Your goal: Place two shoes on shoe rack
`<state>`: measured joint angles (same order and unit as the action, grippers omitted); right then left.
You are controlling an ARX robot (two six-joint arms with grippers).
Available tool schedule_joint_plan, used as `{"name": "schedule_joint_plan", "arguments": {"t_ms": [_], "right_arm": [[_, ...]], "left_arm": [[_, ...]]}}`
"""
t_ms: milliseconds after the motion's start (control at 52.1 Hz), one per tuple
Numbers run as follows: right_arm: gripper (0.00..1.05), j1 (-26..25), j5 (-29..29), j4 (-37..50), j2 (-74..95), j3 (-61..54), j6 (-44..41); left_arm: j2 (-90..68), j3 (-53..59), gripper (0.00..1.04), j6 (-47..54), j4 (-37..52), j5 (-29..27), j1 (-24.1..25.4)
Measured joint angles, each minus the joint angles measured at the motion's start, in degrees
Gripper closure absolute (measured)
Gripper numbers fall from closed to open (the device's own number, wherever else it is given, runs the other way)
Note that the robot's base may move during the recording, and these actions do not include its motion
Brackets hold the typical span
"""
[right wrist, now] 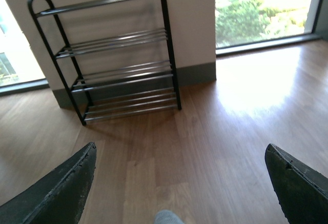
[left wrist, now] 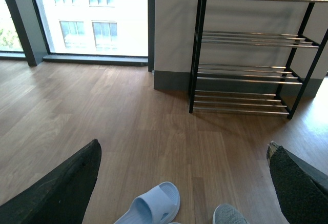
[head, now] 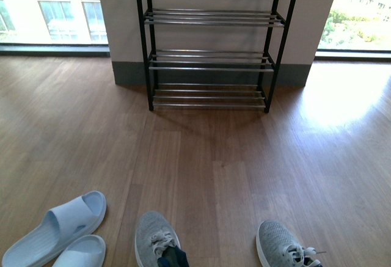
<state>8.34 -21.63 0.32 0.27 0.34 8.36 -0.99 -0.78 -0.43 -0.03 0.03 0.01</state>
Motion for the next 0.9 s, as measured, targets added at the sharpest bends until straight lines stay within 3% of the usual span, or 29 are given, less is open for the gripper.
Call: {"name": "schedule_joint_plan", "arguments": {"t_ms": [250, 365, 461, 557, 672, 903], "right_arm": [[0.09, 18.1, -16.1, -10.0, 13.5, 9.0, 5.0], [0.09, 22.1, -17.0, -4.6, 22.4, 12.0, 5.0], [0.09, 19.2, -12.0, 7.4, 38.1, 13.4, 4.5], [0.09, 12.2, -5.3, 22.1, 58.0, 13.6, 2.4], [0.09, 5.0, -2.3, 35.5, 78.6, 16.2, -0.3], [0.09, -1.2, 3.8, 45.9, 101.9, 20.5, -7.1]], "left_arm": [[0.0, 0.0, 0.09, 0.0, 0.0, 0.0, 0.0], [0.0, 0.0, 0.09, 0.0, 0.0, 0.0, 0.0], [0.0, 0.0, 0.09, 0.0, 0.0, 0.0, 0.0], [0.0, 0.0, 0.09, 0.0, 0.0, 0.0, 0.0], [0.0, 0.0, 0.09, 0.0, 0.0, 0.0, 0.0], [0.0, 0.0, 0.09, 0.0, 0.0, 0.0, 0.0]]}}
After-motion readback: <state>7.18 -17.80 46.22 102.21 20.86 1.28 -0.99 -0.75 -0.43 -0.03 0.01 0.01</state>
